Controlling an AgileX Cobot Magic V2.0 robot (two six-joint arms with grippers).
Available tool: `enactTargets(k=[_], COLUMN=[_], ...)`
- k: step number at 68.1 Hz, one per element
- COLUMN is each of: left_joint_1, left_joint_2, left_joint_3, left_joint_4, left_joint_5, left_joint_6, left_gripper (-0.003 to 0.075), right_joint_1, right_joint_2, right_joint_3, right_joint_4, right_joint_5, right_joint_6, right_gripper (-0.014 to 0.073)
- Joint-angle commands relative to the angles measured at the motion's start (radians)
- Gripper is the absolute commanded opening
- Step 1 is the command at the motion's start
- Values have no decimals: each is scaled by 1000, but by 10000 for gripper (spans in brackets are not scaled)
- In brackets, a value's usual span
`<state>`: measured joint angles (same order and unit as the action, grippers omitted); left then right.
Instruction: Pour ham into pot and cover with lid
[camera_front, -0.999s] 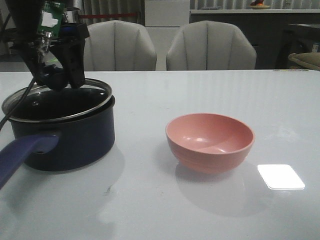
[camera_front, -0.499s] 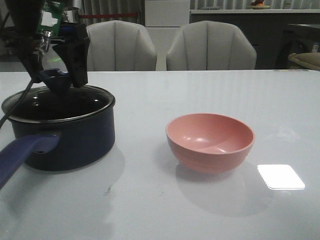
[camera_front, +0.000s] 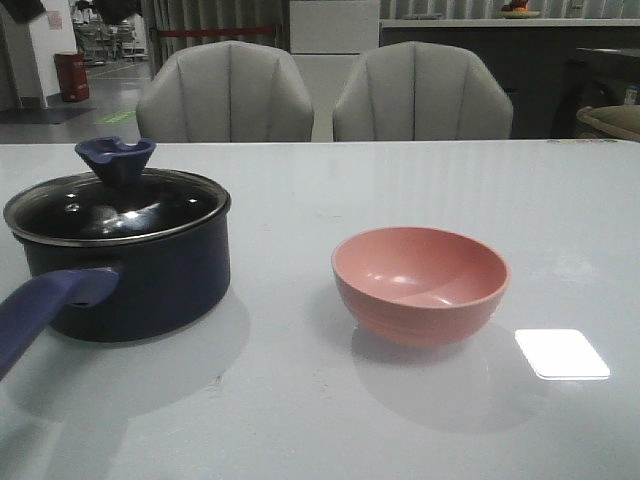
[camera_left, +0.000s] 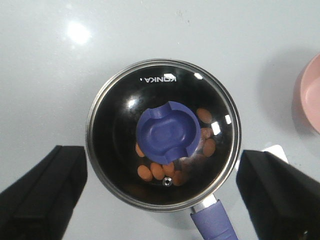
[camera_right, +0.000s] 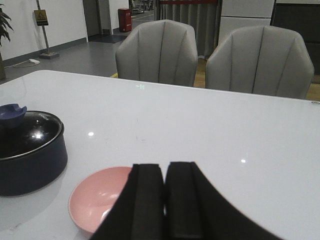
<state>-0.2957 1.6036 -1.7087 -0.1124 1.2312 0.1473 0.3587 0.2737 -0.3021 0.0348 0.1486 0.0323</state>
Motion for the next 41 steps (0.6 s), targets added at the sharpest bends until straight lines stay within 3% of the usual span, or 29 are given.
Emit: enactTargets(k=[1,16,41], left_joint_1=[5,5,5], left_joint_2=[-144,-347,-741], left_joint_3=[22,166,585], left_joint_4=[-8,-43,-43], left_joint_5=[-71,-151,-416], left_joint_6=[1,1,1], left_gripper=[638,638,638], right_joint_1=[0,0,0], right_joint_2=[6,6,6], right_joint_3=[-26,-26,-26], right_joint_4=[-1,-1,-1], right_joint_5=[-75,-75,-75], right_joint_6=[-10,-10,-10], right_gripper=[146,146,146])
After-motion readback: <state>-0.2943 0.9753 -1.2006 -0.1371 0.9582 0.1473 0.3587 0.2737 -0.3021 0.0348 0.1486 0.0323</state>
